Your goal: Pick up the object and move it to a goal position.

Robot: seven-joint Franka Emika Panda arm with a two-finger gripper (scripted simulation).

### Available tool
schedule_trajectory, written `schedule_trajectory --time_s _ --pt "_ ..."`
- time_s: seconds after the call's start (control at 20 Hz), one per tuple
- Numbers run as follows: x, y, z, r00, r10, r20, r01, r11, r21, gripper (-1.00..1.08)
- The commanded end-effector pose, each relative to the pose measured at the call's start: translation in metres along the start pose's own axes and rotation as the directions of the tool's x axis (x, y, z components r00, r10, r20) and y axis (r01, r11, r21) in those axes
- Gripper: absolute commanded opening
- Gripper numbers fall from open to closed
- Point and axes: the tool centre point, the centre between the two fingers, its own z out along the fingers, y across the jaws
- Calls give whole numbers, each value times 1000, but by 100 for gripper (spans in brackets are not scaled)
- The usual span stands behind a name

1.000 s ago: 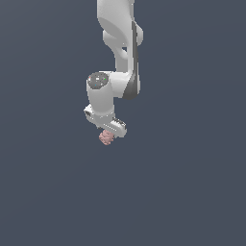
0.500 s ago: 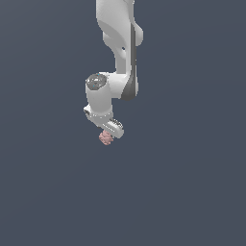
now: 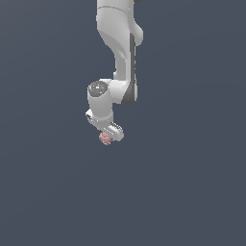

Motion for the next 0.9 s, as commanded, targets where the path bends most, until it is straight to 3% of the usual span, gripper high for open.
schedule_trajectory --time_s 0.0,0.3,0.35,0.85 --pt "0 0 11 1000 2 0 -2 1000 0 100" --pt "0 0 22 1000 2 0 -2 1000 0 100" --pt "0 0 22 1000 2 0 -2 1000 0 -100" --pt "0 -1 21 1000 2 -1 -2 1000 1 -100"
